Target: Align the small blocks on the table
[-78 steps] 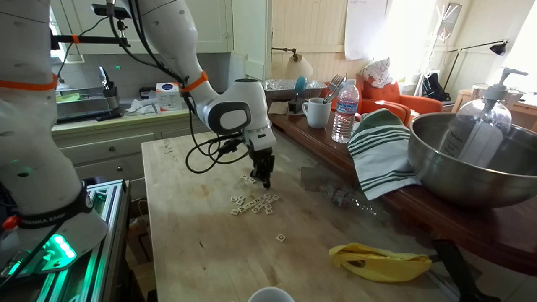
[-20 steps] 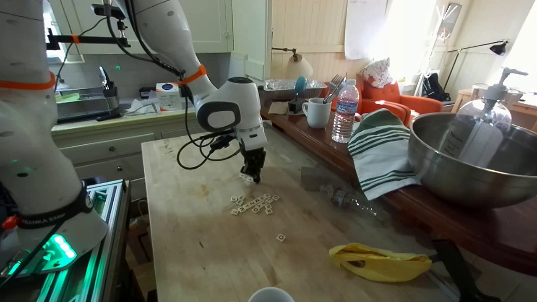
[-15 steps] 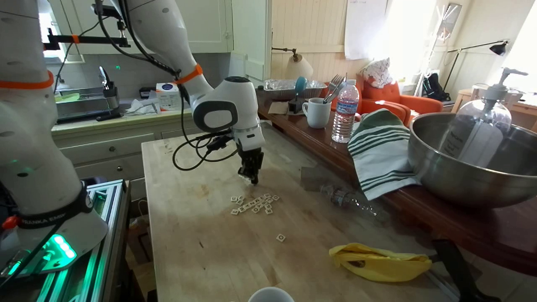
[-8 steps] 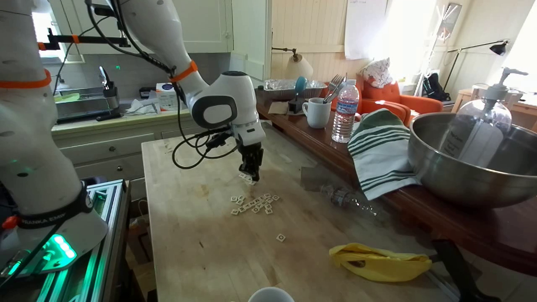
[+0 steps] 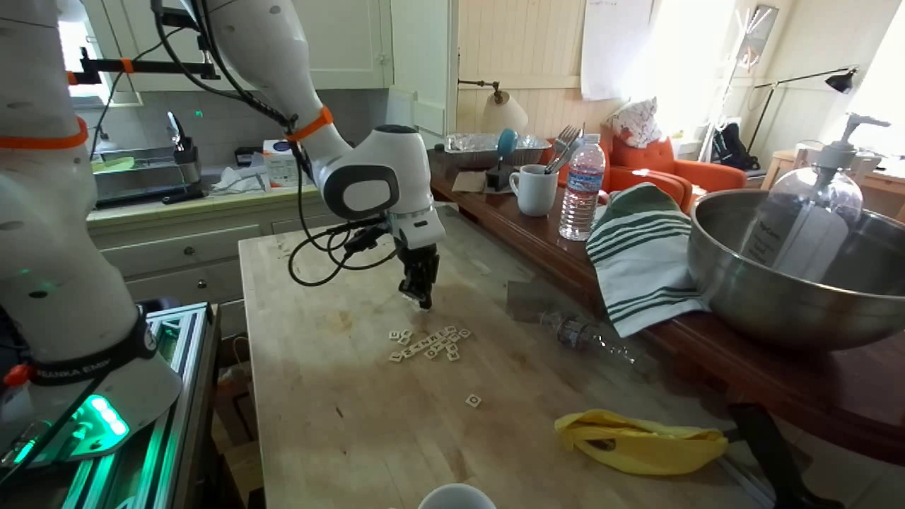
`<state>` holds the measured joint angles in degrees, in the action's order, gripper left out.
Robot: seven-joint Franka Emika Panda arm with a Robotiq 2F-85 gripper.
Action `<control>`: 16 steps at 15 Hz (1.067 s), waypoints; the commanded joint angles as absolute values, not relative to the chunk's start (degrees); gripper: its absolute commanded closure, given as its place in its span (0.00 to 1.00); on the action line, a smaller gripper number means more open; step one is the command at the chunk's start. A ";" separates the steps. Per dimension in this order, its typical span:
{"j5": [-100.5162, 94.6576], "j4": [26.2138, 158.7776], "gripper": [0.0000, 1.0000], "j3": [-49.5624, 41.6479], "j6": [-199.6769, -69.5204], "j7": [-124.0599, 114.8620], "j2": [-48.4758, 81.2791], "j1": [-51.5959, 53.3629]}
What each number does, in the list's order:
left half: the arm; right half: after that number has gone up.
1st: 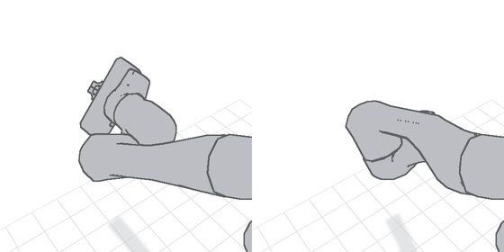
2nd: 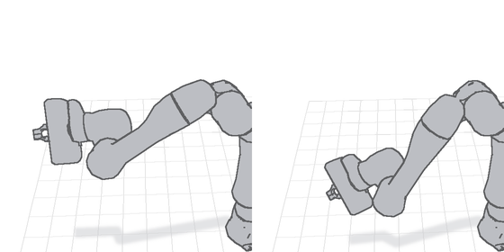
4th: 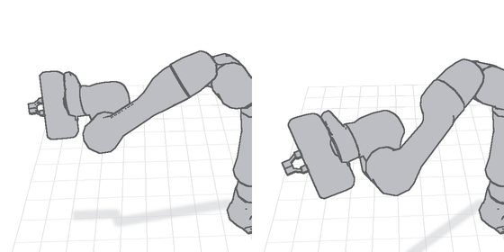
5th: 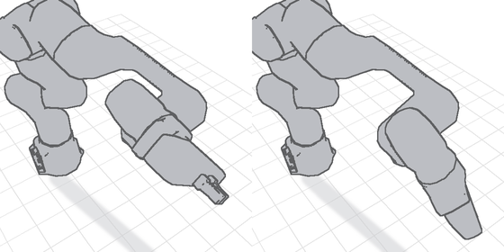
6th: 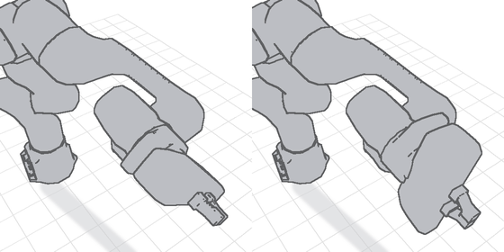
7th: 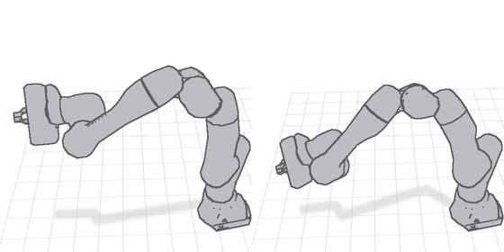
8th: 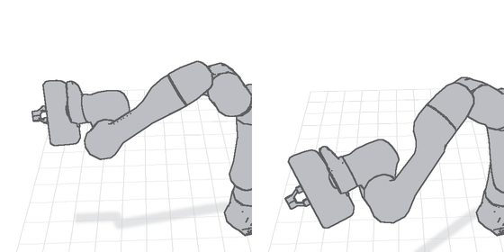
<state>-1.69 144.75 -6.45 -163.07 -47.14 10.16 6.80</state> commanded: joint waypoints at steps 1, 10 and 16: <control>-3.02 143.86 1.00 -6.79 -162.30 -47.62 12.02 7.07; -2.15 142.76 1.00 -6.27 -162.25 -46.61 13.29 7.20; -1.70 142.78 1.00 -5.55 -162.22 -45.62 13.34 7.23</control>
